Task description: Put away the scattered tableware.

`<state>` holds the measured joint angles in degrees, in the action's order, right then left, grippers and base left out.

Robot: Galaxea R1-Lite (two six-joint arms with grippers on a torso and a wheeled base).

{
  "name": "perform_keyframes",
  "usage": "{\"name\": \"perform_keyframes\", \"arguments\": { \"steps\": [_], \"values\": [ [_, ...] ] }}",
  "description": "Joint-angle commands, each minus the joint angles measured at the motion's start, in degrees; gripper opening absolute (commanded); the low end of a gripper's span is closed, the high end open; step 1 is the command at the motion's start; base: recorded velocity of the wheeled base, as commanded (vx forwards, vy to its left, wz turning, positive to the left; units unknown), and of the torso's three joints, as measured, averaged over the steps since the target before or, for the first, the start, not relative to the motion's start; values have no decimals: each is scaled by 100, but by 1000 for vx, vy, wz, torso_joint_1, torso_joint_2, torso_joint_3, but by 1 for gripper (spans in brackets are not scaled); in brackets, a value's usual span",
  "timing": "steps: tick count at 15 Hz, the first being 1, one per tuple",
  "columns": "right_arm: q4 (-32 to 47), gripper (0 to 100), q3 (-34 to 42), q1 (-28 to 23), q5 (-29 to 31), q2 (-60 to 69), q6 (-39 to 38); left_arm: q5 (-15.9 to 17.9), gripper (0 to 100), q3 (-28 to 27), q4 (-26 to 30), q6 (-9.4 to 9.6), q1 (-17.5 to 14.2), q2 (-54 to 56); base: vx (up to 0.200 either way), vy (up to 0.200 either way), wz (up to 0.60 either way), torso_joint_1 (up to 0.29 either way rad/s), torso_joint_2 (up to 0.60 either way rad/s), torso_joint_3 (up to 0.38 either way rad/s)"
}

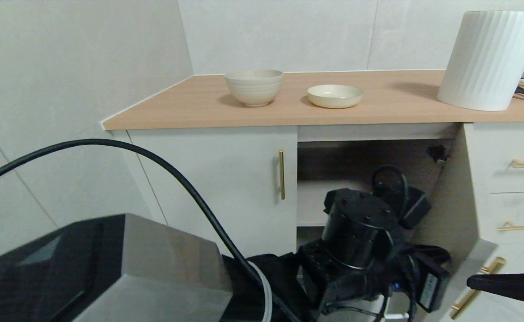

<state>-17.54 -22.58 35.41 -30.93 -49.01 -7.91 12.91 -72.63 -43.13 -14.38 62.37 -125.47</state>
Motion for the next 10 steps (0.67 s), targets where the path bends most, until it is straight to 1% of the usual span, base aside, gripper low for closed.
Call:
{"name": "perform_keyframes", "arguments": {
  "steps": [1,2,3,6,8,10],
  "values": [
    [-4,100,-36,45,-273,269,-9,-219,0,-225,-38,-205,531,57,0,0,0,0,0,0],
    [-4,100,-36,45,-370,269,-17,-526,0,-208,-99,-249,487,180,0,0,0,0,0,0],
    [-4,100,-27,45,-388,225,-17,-676,0,-85,-99,-258,241,330,0,0,0,0,0,0],
    [-4,100,-19,45,-397,93,-17,-632,0,399,-108,-267,-234,857,0,0,0,0,0,0],
    [-4,100,-54,45,-370,-127,-26,-667,0,504,-108,-258,-568,1077,0,0,0,0,0,0],
    [-12,100,-388,45,-247,-786,-44,-667,0,917,-82,-258,-1016,1543,0,0,0,0,0,0]
  ]
}}
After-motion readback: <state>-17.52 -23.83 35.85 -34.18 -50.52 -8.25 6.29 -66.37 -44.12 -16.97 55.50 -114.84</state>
